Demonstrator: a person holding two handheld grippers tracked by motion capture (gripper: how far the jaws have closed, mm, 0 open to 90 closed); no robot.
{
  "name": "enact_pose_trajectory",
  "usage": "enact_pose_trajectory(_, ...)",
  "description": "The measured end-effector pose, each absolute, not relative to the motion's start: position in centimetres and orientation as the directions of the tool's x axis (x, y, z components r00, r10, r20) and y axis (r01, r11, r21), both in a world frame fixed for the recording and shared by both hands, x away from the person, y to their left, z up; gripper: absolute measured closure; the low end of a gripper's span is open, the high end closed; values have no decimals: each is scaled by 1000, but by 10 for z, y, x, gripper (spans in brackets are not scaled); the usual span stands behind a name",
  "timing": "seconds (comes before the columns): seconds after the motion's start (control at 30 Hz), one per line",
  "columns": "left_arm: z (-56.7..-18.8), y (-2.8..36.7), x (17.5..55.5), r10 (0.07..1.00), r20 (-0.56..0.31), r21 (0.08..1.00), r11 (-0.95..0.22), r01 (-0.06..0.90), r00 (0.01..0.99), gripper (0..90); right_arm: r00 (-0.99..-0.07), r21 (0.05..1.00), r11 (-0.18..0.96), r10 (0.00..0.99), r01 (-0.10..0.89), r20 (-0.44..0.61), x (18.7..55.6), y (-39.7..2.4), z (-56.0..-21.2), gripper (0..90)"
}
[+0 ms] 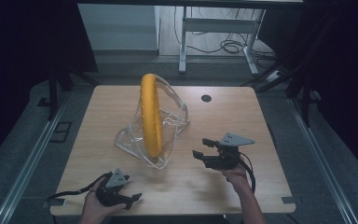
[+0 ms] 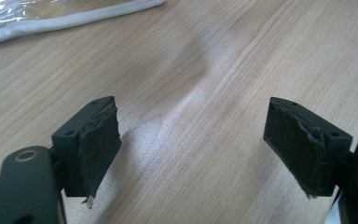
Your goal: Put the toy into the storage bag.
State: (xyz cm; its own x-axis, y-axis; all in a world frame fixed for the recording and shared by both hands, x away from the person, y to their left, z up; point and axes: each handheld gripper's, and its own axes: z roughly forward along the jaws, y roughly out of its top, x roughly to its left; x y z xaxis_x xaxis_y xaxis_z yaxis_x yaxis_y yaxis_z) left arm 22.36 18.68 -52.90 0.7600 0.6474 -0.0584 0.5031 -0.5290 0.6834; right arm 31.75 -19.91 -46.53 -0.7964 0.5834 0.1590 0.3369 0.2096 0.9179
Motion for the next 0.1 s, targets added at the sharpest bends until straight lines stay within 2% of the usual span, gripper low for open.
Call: enact_pose_trajectory(0.1, -528, 187, 223, 648, -56, 686, -528, 501, 760, 183, -799, 913, 229, 583, 337, 148, 316, -197, -467, 324)
